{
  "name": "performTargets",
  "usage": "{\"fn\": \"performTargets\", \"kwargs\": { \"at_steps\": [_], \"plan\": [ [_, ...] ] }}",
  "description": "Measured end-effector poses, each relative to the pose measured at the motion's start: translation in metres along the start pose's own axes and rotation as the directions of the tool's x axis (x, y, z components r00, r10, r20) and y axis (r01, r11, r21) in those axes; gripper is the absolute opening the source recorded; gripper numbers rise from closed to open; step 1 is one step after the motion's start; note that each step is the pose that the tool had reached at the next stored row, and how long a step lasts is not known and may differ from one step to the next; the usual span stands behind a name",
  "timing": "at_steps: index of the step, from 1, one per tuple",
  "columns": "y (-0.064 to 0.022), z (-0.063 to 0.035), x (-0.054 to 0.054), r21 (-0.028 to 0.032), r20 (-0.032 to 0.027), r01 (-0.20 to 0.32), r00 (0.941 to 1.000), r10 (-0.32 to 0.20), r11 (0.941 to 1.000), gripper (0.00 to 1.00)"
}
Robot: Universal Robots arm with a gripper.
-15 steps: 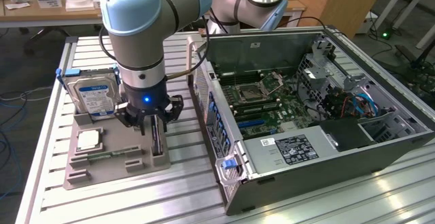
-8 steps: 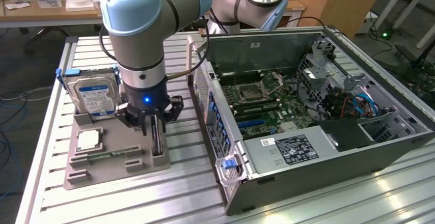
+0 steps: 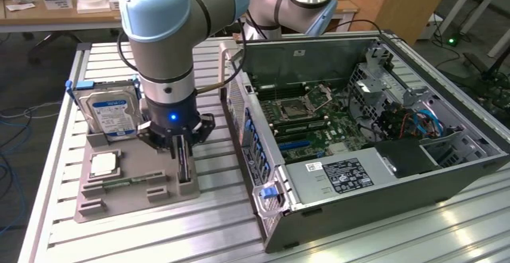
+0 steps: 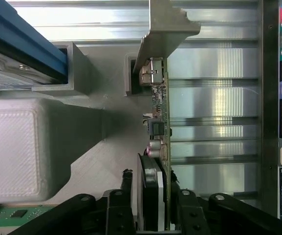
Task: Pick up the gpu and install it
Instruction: 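Pick up the gpu and move the gpu toward the slot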
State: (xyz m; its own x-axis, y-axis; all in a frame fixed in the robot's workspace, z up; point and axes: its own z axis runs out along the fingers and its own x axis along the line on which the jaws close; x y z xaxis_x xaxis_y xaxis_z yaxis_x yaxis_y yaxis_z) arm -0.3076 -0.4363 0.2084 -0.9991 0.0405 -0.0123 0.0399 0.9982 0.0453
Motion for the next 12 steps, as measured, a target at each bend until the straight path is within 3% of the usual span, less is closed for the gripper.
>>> {"fn": "performTargets", "kwargs": {
  "at_steps": [1, 2, 8, 9, 12],
  "plan": [
    [0.0000, 0.0000, 0.0000, 0.0000, 0.0000, 0.000, 1.0000, 0.000, 1.0000, 0.43],
    [0.0000, 0.0000, 0.0000, 0.0000, 0.0000, 0.000, 1.0000, 0.000, 1.0000, 0.35],
    [0.0000, 0.0000, -0.0001, 0.0000, 0.0000, 0.000, 1.0000, 0.000, 1.0000, 0.34],
    [0.0000, 0.0000, 0.0000, 0.0000, 0.0000, 0.000, 1.0000, 0.000, 1.0000, 0.28],
    [0.0000, 0.0000, -0.0001, -0.0001, 0.0000, 0.000, 1.0000, 0.000, 1.0000, 0.28]
  ]
}}
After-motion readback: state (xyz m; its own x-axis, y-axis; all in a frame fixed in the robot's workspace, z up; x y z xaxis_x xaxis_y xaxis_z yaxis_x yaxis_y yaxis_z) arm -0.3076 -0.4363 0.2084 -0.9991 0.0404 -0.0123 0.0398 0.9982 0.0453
